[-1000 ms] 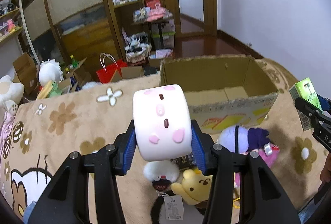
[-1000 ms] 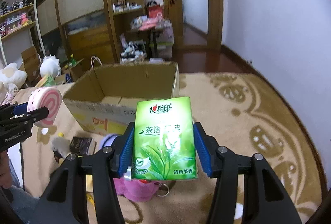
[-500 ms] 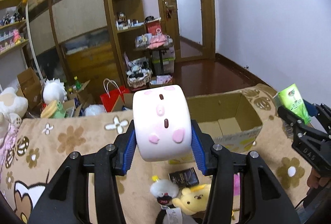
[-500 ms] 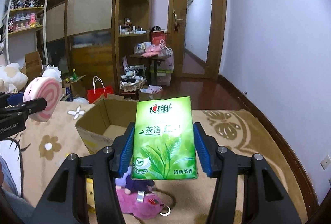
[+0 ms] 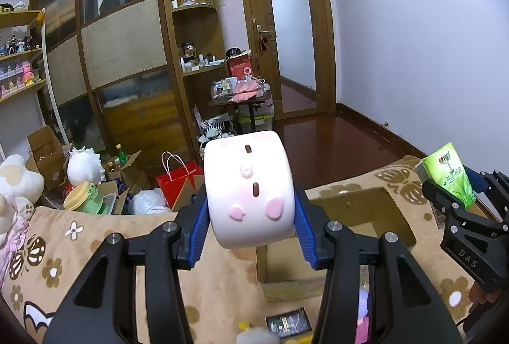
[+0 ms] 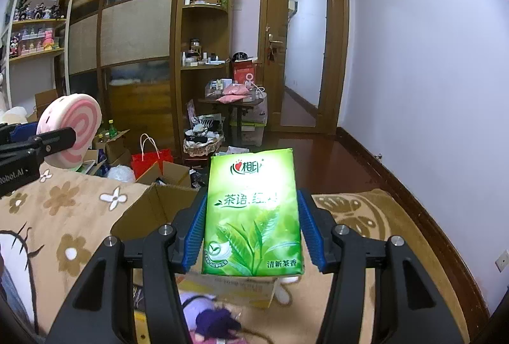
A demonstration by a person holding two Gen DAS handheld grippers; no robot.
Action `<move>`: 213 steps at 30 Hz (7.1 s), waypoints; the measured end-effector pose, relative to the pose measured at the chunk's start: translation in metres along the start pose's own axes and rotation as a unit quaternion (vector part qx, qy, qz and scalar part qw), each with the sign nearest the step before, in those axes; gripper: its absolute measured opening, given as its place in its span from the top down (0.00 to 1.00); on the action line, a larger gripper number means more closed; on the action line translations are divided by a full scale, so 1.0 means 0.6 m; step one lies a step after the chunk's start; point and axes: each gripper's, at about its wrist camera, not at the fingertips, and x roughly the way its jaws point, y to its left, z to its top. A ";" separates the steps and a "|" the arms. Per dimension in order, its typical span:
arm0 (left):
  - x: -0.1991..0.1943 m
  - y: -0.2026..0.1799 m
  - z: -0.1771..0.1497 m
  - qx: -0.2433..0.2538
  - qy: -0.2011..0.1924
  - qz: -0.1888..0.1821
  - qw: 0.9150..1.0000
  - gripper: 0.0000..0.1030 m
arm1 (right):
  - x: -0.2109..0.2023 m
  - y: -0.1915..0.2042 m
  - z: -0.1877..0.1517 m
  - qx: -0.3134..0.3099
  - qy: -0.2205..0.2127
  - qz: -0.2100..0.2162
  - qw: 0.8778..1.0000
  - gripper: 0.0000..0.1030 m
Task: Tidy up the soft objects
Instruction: 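Lift the pink plush and green tissue pack over the cardboard box, then open both grippers to drop the plush and tissue pack into the box, then grasp the white penguin plush with the left gripper while the right grasps the purple doll, then carry the penguin plush and purple doll over the box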
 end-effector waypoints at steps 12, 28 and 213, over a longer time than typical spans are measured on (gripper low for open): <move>0.114 -0.021 -0.043 0.005 0.048 -0.022 0.999 0.53 | 0.087 -0.011 -0.016 0.006 0.020 0.016 1.000 0.44; 0.207 -0.044 -0.097 0.012 0.114 -0.061 0.992 0.42 | 0.163 0.000 -0.075 0.009 0.077 0.046 0.996 0.43; 0.141 -0.020 0.013 -0.024 0.062 -0.097 0.993 0.89 | 0.093 0.002 -0.038 0.020 0.050 0.032 0.998 0.06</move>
